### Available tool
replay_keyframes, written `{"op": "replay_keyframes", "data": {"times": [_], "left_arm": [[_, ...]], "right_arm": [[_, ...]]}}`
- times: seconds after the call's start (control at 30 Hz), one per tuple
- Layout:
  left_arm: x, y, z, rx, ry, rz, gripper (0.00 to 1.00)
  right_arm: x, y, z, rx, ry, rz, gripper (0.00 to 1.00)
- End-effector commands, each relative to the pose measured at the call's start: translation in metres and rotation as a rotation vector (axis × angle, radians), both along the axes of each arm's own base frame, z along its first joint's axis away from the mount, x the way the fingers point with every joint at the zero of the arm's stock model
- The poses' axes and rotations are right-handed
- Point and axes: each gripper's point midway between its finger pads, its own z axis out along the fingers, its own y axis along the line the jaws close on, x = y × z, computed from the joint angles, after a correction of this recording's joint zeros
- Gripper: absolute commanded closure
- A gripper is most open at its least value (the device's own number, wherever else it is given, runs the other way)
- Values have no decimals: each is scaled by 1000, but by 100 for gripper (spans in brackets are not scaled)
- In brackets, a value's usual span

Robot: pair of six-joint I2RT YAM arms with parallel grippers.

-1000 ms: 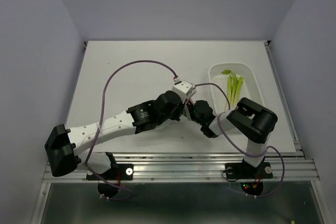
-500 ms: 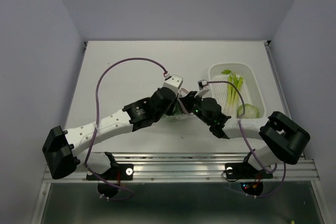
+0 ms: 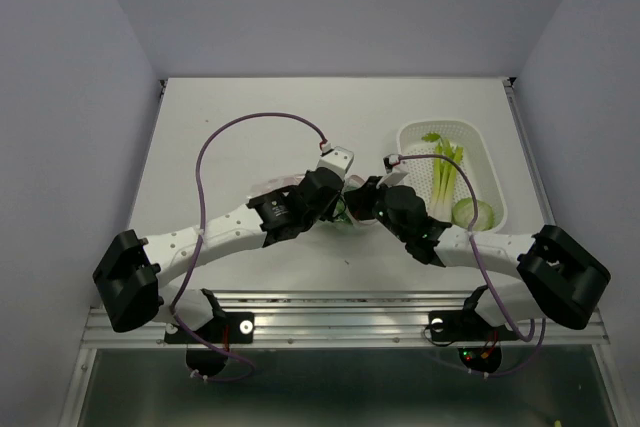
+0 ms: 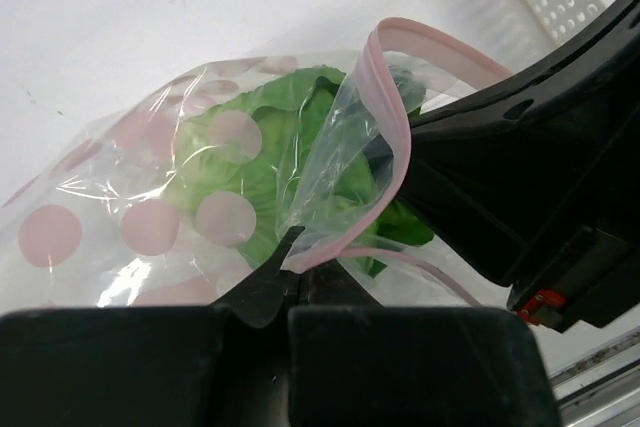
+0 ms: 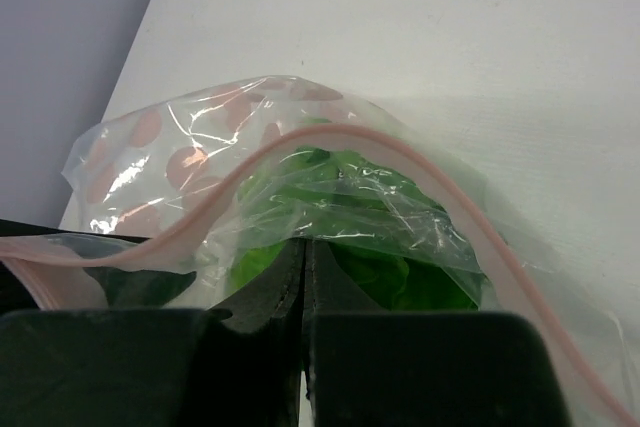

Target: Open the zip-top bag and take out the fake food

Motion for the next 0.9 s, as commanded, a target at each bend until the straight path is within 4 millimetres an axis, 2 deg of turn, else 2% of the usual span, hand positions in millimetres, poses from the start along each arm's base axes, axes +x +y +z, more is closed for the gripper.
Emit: {"op": "replay_keyframes", "data": {"times": [0.0, 0.13, 0.3, 0.33, 0.37, 0.43, 0.5, 0.53, 0.57, 0.63, 0.73, 0.87], "left_arm": [[8, 3, -11, 15, -2, 35, 100], [9, 5, -25, 47, 16, 52, 100], [11, 7, -20, 29, 22, 71, 100], [12, 7, -16, 19, 19, 73, 94], [12, 7, -13, 10, 21, 77, 80], [11, 5, -4, -19, 26, 85, 67], [6, 9, 5, -51, 28, 79, 49], [3, 12, 14, -75, 20, 82, 38], [1, 16, 17, -88, 18, 90, 20], [-6, 26, 25, -126, 24, 116, 3], [-13, 45, 32, -187, 42, 181, 1], [-9, 77, 34, -272, 71, 326, 1]], "right_arm": [[6, 3, 42, 47, -85, -18, 99], [5, -1, 66, 71, -131, -22, 99], [4, -2, 85, 87, -152, -19, 99], [4, -2, 86, 83, -148, -19, 99], [4, -2, 83, 75, -143, -21, 99], [5, -2, 75, 58, -124, -26, 99], [4, -1, 66, 56, -102, -19, 99], [3, 0, 64, 55, -98, -14, 99], [3, 0, 62, 52, -92, -11, 99], [2, 0, 61, 46, -94, -7, 99], [0, 1, 59, 39, -95, 3, 99], [-1, -1, 55, 38, -84, 15, 99]]}}
